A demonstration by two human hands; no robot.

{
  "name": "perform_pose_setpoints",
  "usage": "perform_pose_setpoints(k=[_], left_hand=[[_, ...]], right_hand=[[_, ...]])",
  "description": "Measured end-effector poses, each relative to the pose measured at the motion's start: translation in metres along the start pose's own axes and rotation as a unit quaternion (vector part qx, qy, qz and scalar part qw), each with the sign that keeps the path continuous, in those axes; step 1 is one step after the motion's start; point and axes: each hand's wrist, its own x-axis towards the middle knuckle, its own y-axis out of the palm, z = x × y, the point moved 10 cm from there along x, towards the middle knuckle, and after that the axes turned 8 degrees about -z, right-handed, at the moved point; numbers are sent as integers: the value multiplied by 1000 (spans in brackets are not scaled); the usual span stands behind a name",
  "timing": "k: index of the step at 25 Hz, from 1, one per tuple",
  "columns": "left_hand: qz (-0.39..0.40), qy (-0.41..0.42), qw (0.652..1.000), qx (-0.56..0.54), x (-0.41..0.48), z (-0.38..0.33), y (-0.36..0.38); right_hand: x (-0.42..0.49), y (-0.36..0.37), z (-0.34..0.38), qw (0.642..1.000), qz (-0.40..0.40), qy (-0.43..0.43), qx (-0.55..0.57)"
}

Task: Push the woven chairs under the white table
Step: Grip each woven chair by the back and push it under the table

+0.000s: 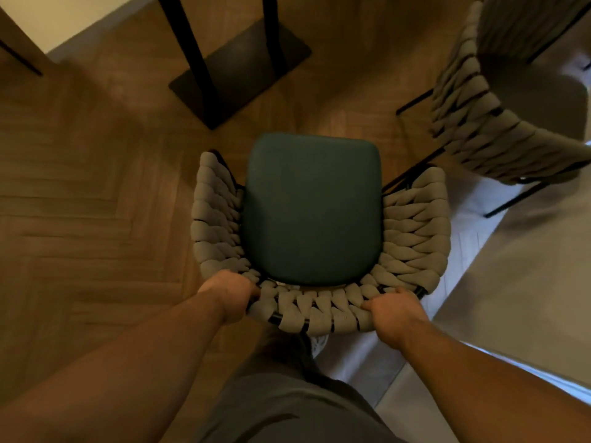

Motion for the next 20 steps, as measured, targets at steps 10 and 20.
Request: perform_pose_setpoints(k=[10, 20], left_hand=[[-6, -63, 997, -55, 33, 44, -63], [-28, -183, 970, -157, 70, 33, -95]], right_hand=[[88, -84, -48, 996, -10, -53, -70], [172, -146, -107, 975, -38, -160, -147]])
